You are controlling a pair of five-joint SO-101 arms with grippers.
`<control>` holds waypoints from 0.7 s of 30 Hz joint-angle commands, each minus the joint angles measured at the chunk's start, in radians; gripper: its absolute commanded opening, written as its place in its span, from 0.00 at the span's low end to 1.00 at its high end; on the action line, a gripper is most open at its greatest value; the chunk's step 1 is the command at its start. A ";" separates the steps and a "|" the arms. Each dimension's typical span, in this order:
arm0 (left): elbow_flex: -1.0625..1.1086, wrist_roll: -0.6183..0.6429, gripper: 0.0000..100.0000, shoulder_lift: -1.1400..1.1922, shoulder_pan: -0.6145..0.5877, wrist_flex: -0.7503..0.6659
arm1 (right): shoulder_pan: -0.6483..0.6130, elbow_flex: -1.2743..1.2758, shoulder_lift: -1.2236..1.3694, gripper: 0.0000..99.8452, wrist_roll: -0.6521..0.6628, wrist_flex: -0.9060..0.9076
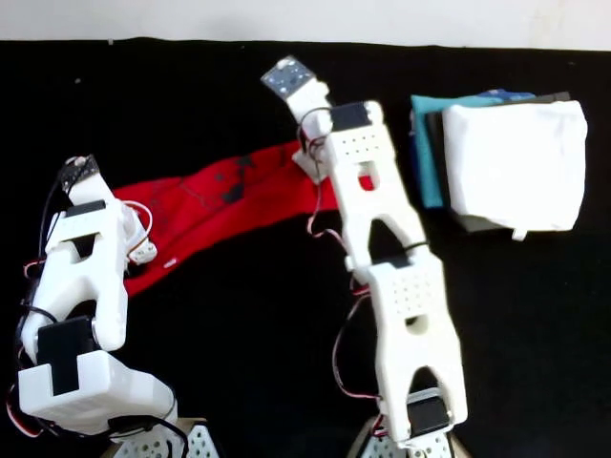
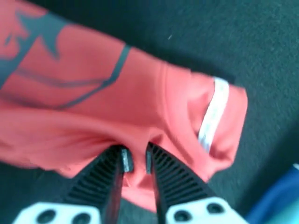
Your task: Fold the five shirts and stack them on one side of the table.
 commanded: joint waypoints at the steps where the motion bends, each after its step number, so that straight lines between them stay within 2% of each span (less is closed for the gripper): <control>1: 0.001 0.008 0.01 -0.004 0.004 -0.044 | 0.024 -0.206 0.067 0.15 -0.104 -0.016; 3: 0.001 0.008 0.01 -0.004 0.004 -0.044 | 0.035 -0.275 0.093 0.22 -0.181 0.004; 8: 0.001 0.008 0.01 -0.004 0.004 -0.044 | 0.077 -0.397 0.094 0.21 -0.264 0.021; 17: 0.001 0.008 0.01 -0.004 0.004 -0.044 | 0.048 -0.542 0.094 0.20 -0.258 0.357; 21: 0.001 0.008 0.01 -0.004 0.004 -0.044 | 0.005 -0.526 0.110 0.18 -0.183 0.418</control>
